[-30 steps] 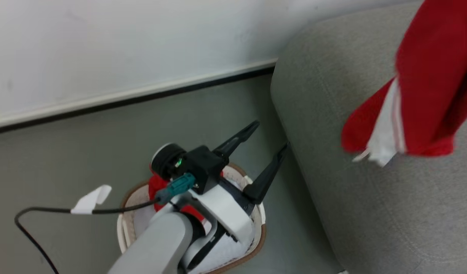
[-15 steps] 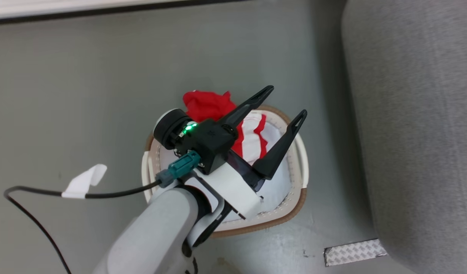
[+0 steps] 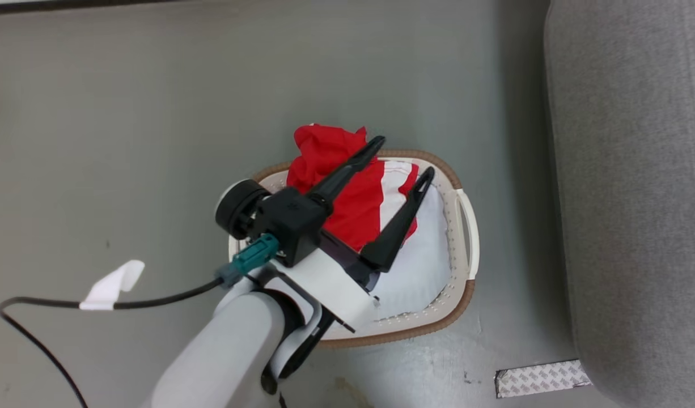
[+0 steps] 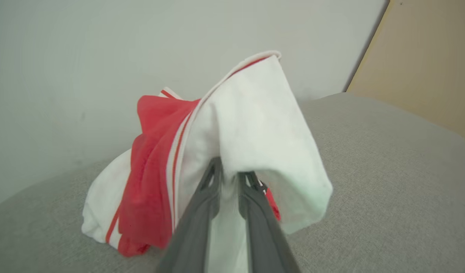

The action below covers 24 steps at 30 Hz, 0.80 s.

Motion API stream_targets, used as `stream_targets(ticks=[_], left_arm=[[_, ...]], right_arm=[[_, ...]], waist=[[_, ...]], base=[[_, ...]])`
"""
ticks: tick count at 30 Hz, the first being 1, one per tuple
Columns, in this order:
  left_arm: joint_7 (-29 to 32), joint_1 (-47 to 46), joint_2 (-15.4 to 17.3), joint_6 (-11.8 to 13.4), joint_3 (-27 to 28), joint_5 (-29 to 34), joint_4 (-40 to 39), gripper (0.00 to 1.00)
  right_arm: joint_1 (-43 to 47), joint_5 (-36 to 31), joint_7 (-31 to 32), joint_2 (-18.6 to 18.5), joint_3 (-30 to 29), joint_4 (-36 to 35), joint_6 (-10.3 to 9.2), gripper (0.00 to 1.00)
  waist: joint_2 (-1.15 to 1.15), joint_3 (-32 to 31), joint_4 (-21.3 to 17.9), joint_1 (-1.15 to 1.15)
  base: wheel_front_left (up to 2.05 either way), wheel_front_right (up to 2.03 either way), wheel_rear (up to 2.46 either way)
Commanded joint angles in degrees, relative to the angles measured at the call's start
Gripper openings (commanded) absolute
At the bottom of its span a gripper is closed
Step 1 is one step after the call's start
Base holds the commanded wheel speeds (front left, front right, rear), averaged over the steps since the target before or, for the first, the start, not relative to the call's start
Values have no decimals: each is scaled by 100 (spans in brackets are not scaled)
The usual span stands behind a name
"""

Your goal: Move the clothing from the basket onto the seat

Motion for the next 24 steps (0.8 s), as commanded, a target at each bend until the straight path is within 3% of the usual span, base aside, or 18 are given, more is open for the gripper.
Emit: stream_targets(ticks=[1, 6, 13, 20, 24], left_arm=[[-71, 100, 45, 31, 42, -45, -2, 100], [-199, 302, 130, 134, 176, -176, 78, 100], [-555, 852, 263, 341, 478, -371, 313, 100], [-1165, 1660, 390, 645, 865, -594, 803, 100], [-1465, 2097, 457, 818, 1085, -565, 1103, 100]], right_arm=[[25, -94, -58, 166, -38, -117, -14, 100], [420, -205, -99, 810, 405, -545, -14, 100], [1881, 657, -104, 1547, 1518, -2186, -14, 100], [3751, 1262, -103, 1836, 2355, -3783, -14, 100], [4622, 1417, -97, 1956, 2775, -4329, -14, 100]], waist=[[0, -125, -88, -1], [0, -572, -258, -1], [0, -1433, -292, -1], [0, -2385, -66, -1], [0, -2842, 93, -1]], base=[[0, 0, 0], [0, 0, 0], [0, 0, 0], [0, 0, 0], [0, 0, 0]])
